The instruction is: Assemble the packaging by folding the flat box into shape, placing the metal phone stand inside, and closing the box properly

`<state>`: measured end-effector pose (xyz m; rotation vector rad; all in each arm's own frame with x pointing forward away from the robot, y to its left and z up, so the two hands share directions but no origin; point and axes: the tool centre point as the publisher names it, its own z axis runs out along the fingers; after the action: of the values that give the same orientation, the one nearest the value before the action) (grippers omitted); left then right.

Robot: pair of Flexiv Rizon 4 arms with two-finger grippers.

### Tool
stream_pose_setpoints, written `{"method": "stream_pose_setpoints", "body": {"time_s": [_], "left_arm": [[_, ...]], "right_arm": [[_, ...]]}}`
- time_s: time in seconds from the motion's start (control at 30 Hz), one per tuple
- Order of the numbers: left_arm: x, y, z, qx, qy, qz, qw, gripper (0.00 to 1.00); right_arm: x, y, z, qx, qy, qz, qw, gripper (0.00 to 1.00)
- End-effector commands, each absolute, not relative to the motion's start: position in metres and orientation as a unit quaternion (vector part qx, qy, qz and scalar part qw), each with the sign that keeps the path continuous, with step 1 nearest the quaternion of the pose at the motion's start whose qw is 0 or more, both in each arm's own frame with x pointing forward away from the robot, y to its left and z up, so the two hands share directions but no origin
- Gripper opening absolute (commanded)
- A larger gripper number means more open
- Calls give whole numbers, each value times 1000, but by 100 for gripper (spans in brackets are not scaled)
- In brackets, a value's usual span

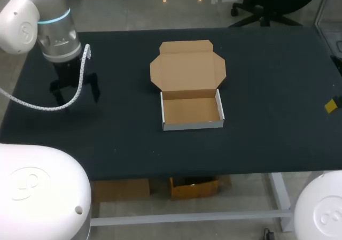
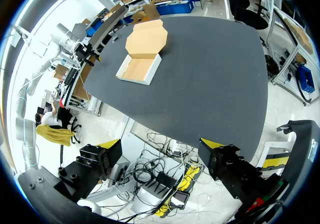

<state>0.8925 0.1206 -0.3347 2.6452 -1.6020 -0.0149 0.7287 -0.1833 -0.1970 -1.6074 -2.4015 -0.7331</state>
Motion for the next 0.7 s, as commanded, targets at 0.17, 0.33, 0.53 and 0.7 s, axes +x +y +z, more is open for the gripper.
{"method": "stream_pose_setpoints", "body": {"time_s": [0.17, 0.33, 0.53, 0.7], "left_arm": [[918, 123, -353, 866, -500, -8, 22, 100], [934, 127, -362, 869, -494, -8, 17, 100], [952, 132, -371, 871, -491, -8, 15, 100], [966, 139, -374, 875, -484, -9, 10, 100]], "right_arm": [[728, -184, -195, -537, -803, -245, 81, 100], [728, -184, -195, -537, -803, -245, 81, 100], [728, -184, -195, -537, -803, -245, 81, 100], [728, -184, -195, -537, -803, -245, 81, 100]]}}
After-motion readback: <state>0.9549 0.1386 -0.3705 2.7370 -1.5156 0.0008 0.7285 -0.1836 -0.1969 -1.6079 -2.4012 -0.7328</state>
